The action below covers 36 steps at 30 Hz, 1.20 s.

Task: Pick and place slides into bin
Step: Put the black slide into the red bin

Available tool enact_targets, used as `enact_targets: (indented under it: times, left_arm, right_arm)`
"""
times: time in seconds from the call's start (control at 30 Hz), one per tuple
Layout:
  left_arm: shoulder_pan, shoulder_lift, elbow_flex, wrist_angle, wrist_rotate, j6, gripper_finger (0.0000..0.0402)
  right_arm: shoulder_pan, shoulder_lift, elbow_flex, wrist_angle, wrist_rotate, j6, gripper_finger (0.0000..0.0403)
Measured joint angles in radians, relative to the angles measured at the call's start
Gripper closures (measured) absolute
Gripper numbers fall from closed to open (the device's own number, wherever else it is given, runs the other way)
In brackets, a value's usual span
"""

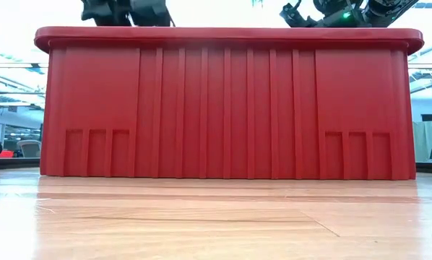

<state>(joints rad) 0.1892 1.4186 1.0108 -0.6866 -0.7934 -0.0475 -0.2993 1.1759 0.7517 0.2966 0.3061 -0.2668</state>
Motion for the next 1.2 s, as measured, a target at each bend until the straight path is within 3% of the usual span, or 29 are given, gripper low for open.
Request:
enact_targets:
  times: [0.13, 0.4, 0.63, 0.77, 1.2]
  left_arm:
    - [0.06, 0.035, 0.0, 0.0, 0.042, 0.051, 0.016]
    - [0.155, 0.159, 0.0, 0.069, 0.229, 0.126, 0.016]
    - [0.164, 0.238, -0.001, 0.181, 0.236, 0.152, 0.016]
    - [0.163, 0.243, -0.001, 0.286, 0.298, 0.187, 0.016]
    - [0.149, 0.235, 0.001, 0.3, 0.219, 0.177, 0.016]
  right_arm:
    - [0.0, 0.0, 0.0, 0.004, 0.0, -0.004, 0.0238]
    - [0.0, 0.0, 0.0, -0.008, 0.0, -0.006, 0.0238]
    - [0.0, 0.0, 0.0, -0.021, 0.0, -0.007, 0.0238]
    - [0.0, 0.0, 0.0, -0.02, 0.0, -0.007, 0.0238]
    - [0.0, 0.0, 0.0, -0.019, 0.001, -0.004, 0.0238]
